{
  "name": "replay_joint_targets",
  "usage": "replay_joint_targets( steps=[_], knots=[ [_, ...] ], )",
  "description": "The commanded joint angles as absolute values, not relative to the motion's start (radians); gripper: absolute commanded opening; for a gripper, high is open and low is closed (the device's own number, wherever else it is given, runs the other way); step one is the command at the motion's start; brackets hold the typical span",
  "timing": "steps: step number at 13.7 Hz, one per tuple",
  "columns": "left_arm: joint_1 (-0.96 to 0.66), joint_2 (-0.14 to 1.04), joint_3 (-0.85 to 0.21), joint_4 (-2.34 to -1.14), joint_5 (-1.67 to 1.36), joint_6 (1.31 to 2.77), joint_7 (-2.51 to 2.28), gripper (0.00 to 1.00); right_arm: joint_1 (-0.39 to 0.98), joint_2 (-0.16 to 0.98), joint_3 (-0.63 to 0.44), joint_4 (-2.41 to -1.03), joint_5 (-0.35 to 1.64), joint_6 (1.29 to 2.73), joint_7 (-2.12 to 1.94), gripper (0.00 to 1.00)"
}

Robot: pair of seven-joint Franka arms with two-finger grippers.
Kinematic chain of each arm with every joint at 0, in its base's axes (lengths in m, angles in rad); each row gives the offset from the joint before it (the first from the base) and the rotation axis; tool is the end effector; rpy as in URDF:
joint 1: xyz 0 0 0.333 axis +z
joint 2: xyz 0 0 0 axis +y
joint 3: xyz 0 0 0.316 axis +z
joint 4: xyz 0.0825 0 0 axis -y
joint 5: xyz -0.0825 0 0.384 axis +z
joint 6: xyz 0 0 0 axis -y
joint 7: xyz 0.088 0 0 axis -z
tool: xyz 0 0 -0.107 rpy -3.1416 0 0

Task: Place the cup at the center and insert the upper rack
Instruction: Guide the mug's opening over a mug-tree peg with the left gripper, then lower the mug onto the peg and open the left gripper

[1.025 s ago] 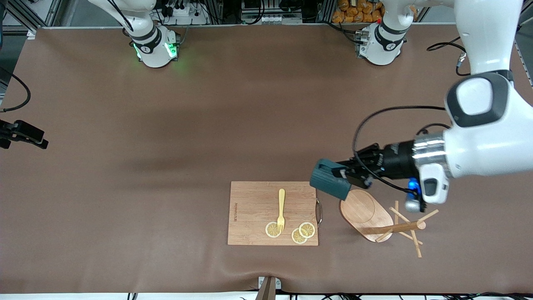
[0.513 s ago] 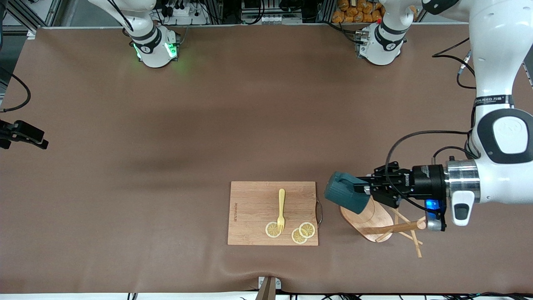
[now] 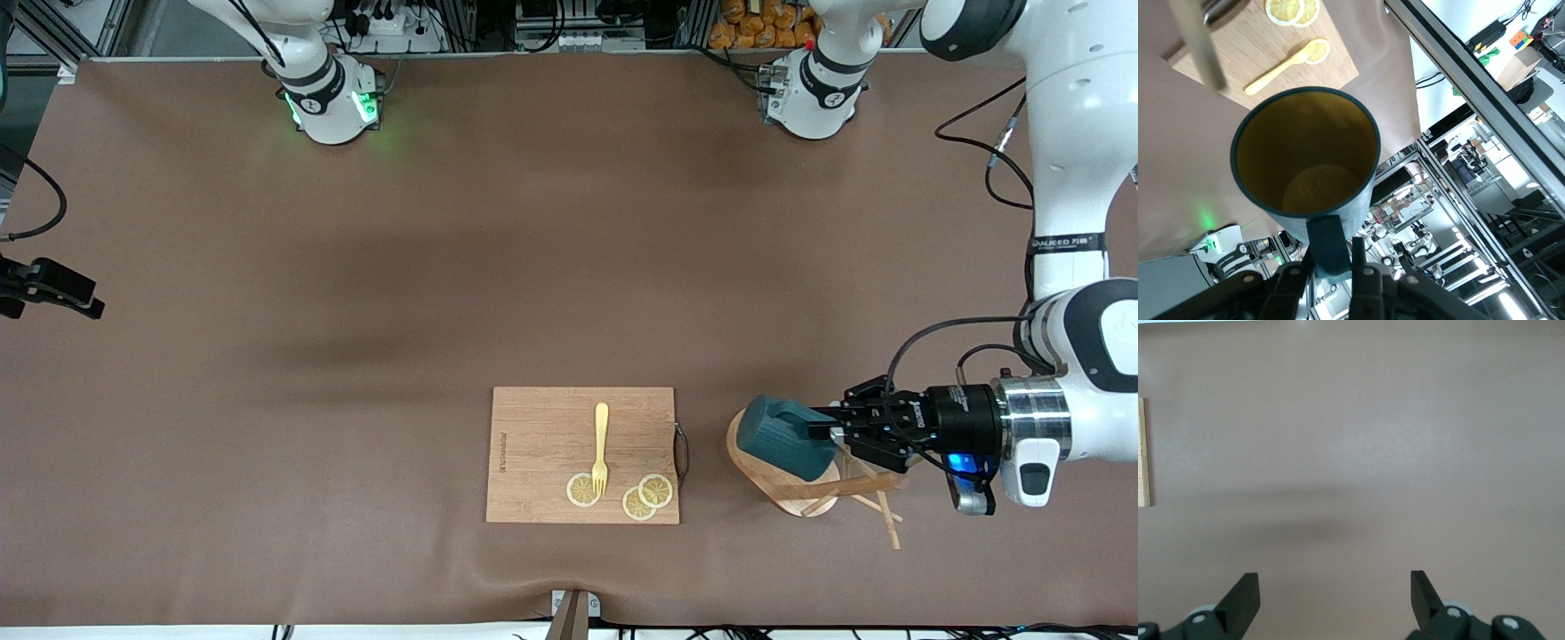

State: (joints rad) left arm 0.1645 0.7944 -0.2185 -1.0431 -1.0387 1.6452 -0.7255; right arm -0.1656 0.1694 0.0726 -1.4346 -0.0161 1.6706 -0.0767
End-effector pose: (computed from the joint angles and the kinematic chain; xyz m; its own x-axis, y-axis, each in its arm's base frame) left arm 0.7542 -0.0659 0.4212 0.5823 0.2754 -0.7649 0.8116 -0.2503 0.5278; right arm 0.6128 -0.0626 0.5996 0.9977 -0.0163 0.0665 -0.0170 -0.9998 0.0090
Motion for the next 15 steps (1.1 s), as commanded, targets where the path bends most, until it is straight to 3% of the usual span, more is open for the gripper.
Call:
replay_joint_targets(
  steps=[1,15],
  knots=[
    [0.193,0.811,-0.233,-1.037,-1.069,1.623,-0.713,0.00,-0.169,0.178,0.077,-1.420,-0.003,1.675,-0.061,1.00],
    [0.281,0.876,-0.221,-1.039,-1.118,1.513,-0.585,0.00,-0.166,0.176,0.080,-1.420,0.002,1.667,-0.061,1.00]
  ],
)
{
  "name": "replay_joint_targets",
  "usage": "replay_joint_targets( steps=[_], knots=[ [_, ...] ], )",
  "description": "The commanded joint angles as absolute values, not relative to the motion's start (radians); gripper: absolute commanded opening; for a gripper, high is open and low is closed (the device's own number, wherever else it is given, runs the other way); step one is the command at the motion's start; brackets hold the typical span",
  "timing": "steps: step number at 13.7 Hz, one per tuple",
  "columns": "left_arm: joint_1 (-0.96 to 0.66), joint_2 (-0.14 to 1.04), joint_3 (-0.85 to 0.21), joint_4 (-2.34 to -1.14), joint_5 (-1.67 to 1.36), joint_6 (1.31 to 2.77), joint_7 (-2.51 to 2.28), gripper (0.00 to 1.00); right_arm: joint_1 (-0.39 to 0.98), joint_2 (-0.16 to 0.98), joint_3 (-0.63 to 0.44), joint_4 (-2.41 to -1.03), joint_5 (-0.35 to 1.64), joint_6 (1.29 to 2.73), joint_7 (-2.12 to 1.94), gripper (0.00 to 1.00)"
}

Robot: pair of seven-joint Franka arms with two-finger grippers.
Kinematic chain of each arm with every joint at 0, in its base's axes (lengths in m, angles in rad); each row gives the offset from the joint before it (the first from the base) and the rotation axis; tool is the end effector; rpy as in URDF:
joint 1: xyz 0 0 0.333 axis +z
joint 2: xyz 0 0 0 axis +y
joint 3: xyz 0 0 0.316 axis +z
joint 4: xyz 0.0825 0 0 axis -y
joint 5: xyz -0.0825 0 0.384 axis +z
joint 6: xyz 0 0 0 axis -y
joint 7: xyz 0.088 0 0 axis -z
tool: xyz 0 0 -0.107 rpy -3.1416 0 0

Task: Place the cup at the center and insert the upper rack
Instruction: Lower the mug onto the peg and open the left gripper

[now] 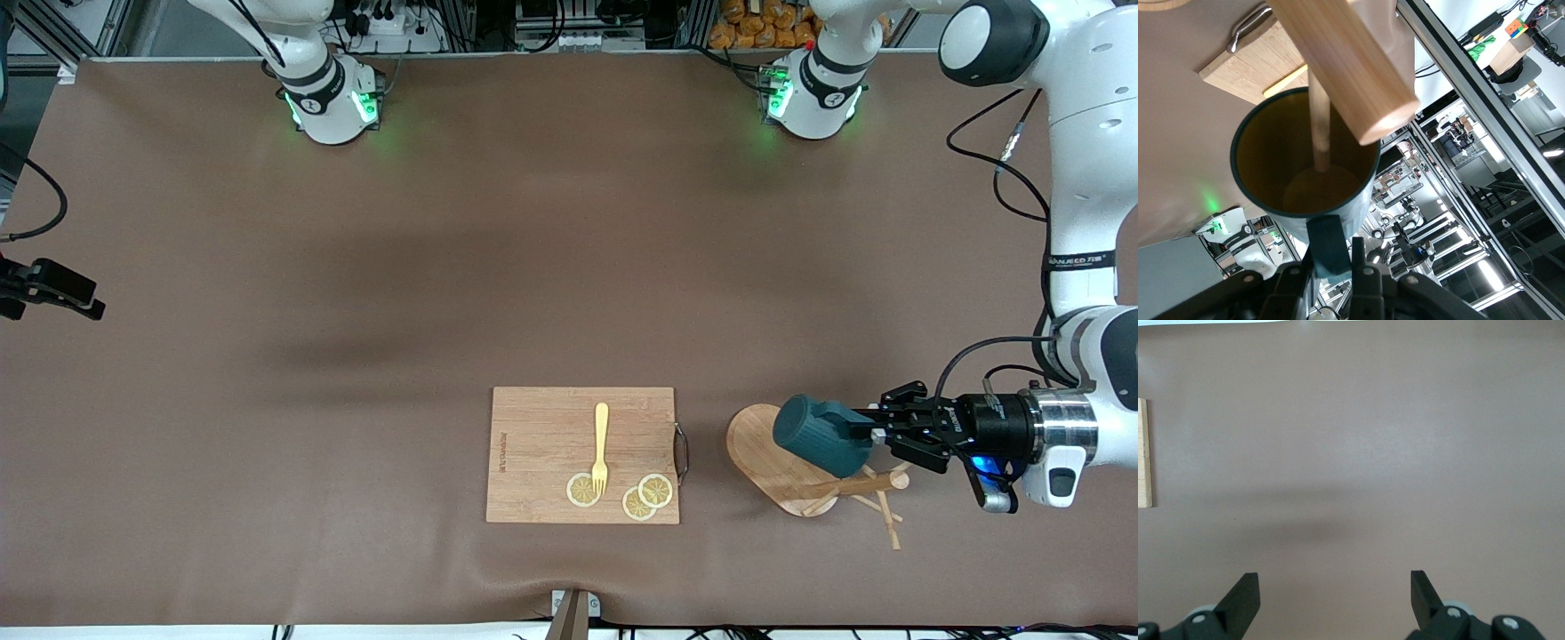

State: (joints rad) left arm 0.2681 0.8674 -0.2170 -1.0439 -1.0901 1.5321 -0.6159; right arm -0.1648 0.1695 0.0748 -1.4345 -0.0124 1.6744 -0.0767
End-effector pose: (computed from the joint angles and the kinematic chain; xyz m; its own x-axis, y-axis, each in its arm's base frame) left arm 0.7513 0.0022 0.3724 0.5831 0.1858 -0.7909 0.8098 -0.2111 0.5474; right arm 0.6134 -0.0606 0.6000 0.9974 -0.0138 0.0706 -0.0142 -0.9999 0.0052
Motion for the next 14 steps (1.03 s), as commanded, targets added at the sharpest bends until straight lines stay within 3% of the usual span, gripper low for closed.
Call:
replay_joint_targets(
  steps=[1,14],
  knots=[
    [0.285,0.877,-0.221,-1.039,-1.118,1.513,-0.580,0.00,-0.166,0.176,0.080,-1.420,0.002,1.666,-0.063,1.00],
    [0.313,0.920,-0.216,-1.037,-1.152,1.514,-0.508,0.00,-0.166,0.175,0.080,-1.420,0.002,1.663,-0.064,1.00]
  ],
)
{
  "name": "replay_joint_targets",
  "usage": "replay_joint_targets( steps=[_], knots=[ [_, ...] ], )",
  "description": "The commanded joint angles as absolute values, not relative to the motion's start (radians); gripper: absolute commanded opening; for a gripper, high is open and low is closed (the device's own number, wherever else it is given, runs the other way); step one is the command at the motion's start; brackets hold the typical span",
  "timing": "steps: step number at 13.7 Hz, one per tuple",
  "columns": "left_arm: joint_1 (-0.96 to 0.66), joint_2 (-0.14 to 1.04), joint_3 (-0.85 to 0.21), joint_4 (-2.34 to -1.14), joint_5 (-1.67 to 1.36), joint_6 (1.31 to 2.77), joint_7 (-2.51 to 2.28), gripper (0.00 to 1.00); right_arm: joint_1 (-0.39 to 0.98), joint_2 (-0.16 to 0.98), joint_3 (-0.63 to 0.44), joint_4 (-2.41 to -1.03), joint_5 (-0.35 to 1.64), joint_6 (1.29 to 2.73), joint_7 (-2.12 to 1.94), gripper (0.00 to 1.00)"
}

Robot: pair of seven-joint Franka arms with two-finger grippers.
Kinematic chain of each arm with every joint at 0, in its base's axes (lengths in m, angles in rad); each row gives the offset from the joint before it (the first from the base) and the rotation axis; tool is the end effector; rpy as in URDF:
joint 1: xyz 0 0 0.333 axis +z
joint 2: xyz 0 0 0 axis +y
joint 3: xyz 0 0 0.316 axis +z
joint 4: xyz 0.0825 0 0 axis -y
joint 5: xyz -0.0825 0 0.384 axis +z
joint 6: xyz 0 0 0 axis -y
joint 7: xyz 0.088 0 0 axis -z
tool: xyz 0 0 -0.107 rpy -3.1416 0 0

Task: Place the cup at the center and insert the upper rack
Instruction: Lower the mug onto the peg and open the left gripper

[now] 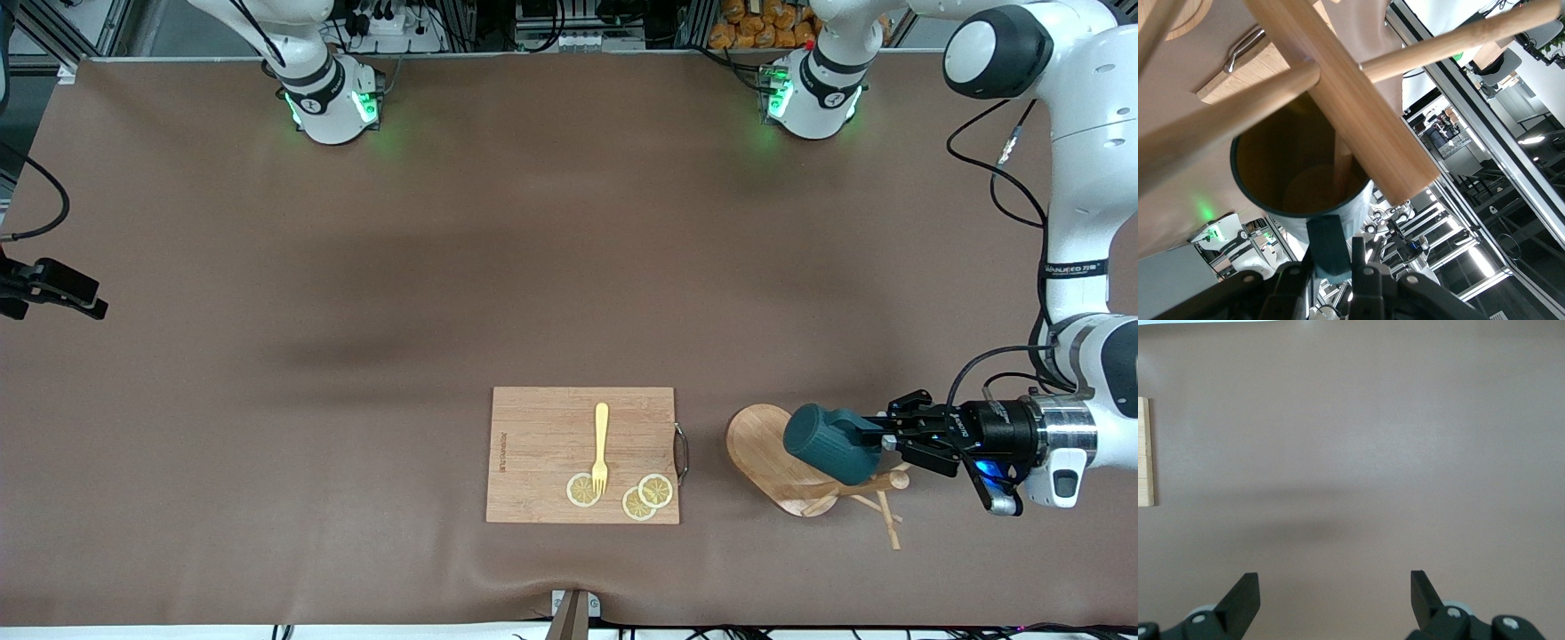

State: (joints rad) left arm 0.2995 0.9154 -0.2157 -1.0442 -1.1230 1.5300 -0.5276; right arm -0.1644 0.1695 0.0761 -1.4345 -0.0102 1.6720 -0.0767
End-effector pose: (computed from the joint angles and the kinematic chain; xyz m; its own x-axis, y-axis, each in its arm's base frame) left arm 0.7530 0.0256 0.3405 0.6117 0.1593 -0.7749 0.7902 -0.1681 0.5893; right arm 0.6132 -0.0594 0.5998 0.9976 -0.0123 0.0684 -0.0125 -0.9999 0.0026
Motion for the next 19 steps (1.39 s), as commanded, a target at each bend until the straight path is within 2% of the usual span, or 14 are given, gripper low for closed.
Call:
replay_joint_targets(
  steps=[1,3,4,5,6,13,15,19],
  knots=[
    [0.317,0.920,-0.216,-1.038,-1.152,1.514,-0.508,0.00,-0.166,0.175,0.080,-1.420,0.002,1.663,-0.064,1.00],
    [0.321,0.922,-0.216,-1.038,-1.152,1.514,-0.502,0.08,-0.166,0.175,0.080,-1.420,0.002,1.663,-0.064,1.00],
    [0.322,0.922,-0.216,-1.039,-1.154,1.514,-0.502,0.25,-0.166,0.175,0.080,-1.420,0.002,1.663,-0.064,1.00],
    [0.322,0.922,-0.216,-1.039,-1.160,1.514,-0.502,0.77,-0.166,0.175,0.080,-1.420,0.002,1.664,-0.064,1.00],
    [0.322,0.922,-0.216,-1.039,-1.170,1.516,-0.502,1.00,-0.166,0.175,0.080,-1.420,0.002,1.664,-0.064,1.00],
    [0.313,0.888,-0.215,-1.037,-1.158,1.516,-0.503,1.00,-0.166,0.176,0.080,-1.420,0.002,1.664,-0.064,1.00],
    [0.302,0.845,-0.187,-1.039,-1.100,1.522,-0.494,1.00,-0.166,0.175,0.080,-1.420,0.002,1.666,-0.064,1.00],
    [0.264,0.715,-0.201,-1.046,-0.814,1.566,-0.418,1.00,-0.166,0.175,0.080,-1.420,0.002,1.664,-0.064,1.00]
  ],
)
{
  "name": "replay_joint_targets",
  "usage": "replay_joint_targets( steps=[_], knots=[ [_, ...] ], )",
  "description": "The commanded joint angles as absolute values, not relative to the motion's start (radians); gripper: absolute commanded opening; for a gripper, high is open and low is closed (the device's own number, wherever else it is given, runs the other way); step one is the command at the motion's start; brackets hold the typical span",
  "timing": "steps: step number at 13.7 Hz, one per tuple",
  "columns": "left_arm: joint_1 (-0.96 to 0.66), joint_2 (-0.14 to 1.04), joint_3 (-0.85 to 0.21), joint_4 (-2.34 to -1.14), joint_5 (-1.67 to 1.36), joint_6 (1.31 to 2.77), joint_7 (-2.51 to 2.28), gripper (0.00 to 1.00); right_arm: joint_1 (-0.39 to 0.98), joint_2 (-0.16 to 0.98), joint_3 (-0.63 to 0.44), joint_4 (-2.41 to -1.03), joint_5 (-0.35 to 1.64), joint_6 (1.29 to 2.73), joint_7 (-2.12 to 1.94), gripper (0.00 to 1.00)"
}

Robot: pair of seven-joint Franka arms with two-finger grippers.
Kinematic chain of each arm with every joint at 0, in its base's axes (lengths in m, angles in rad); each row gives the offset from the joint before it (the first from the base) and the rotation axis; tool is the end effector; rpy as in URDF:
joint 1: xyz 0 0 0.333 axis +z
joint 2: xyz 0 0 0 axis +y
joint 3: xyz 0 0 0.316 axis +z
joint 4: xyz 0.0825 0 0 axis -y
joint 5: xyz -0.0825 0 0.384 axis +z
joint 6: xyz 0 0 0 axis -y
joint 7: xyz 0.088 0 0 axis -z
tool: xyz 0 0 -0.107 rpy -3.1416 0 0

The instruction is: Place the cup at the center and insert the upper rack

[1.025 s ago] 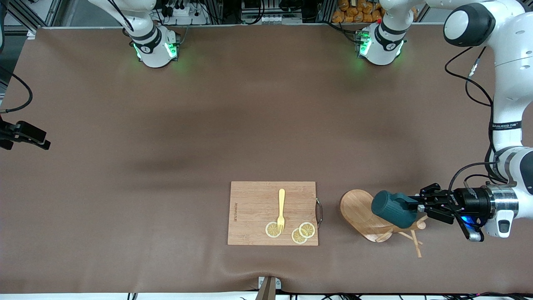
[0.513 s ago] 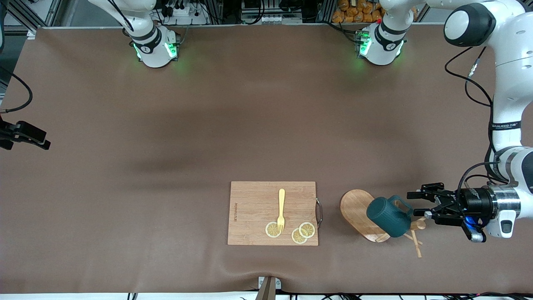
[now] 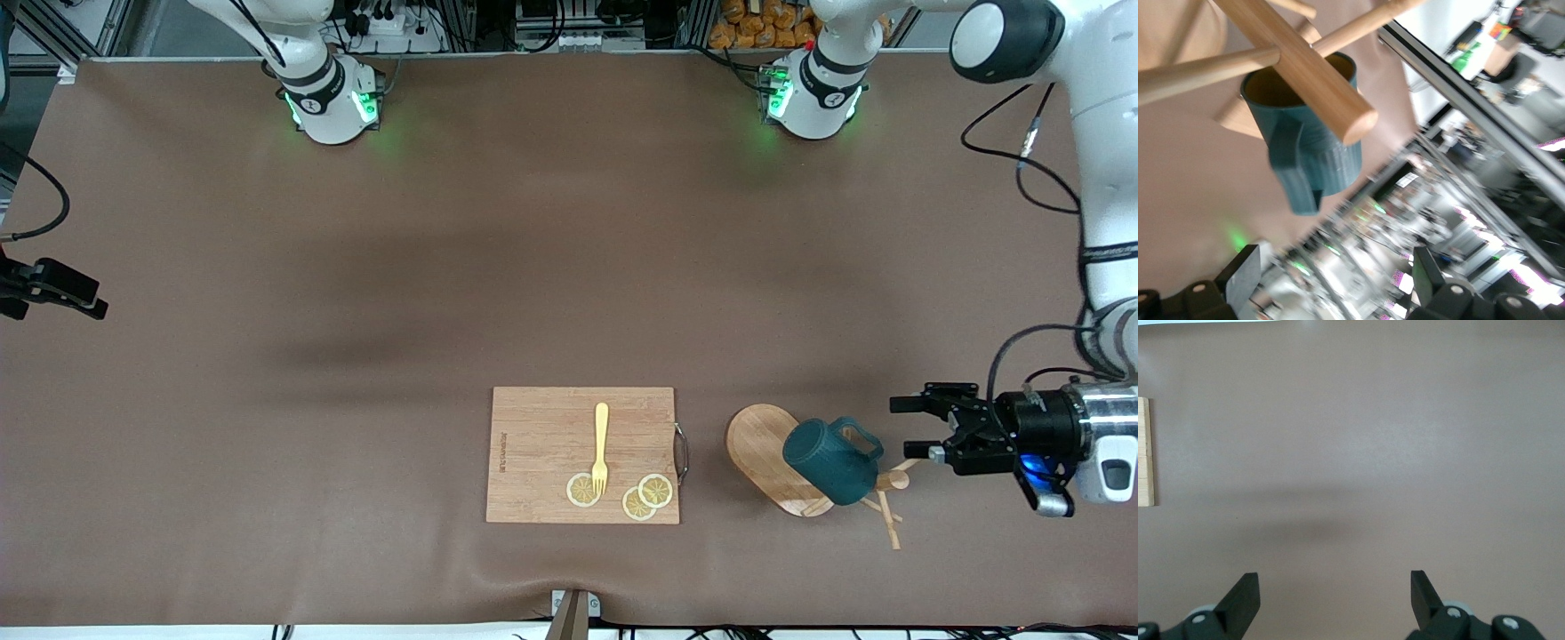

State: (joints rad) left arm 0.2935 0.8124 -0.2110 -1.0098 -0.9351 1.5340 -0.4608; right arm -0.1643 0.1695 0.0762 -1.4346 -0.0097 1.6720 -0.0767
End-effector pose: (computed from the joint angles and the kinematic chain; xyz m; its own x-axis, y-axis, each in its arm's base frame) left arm 0.7463 0.0322 0.4116 0.7497 0.2594 -0.6088 0.6602 -0.3567 0.6610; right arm 0.6132 -0.0592 0.5997 0.9976 -0.0122 0.0684 -0.0123 -0.9999 0.0021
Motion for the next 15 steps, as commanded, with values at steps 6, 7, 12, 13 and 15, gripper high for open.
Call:
replay_joint_targets(
  steps=[6,7,12,13,15],
  knots=[
    [0.152,0.436,-0.254,-1.208,-0.319,1.582,-0.333,1.00,-0.166,0.172,0.078,-1.420,0.043,1.652,-0.064,1.00],
    [0.149,0.392,-0.293,-1.244,-0.207,1.582,-0.325,1.00,-0.166,0.172,0.080,-1.420,0.043,1.643,-0.064,1.00],
    [0.114,0.145,-0.325,-1.451,0.072,1.572,-0.249,1.00,-0.167,0.169,0.080,-1.401,0.043,1.571,-0.077,1.00],
    [0.114,0.093,-0.319,-1.492,0.078,1.568,-0.233,1.00,-0.167,0.169,0.080,-1.399,0.041,1.565,-0.075,1.00],
    [0.117,-0.012,-0.307,-1.564,0.080,1.557,-0.171,1.00,-0.164,0.169,0.080,-1.394,0.032,1.563,-0.077,1.00]
  ],
)
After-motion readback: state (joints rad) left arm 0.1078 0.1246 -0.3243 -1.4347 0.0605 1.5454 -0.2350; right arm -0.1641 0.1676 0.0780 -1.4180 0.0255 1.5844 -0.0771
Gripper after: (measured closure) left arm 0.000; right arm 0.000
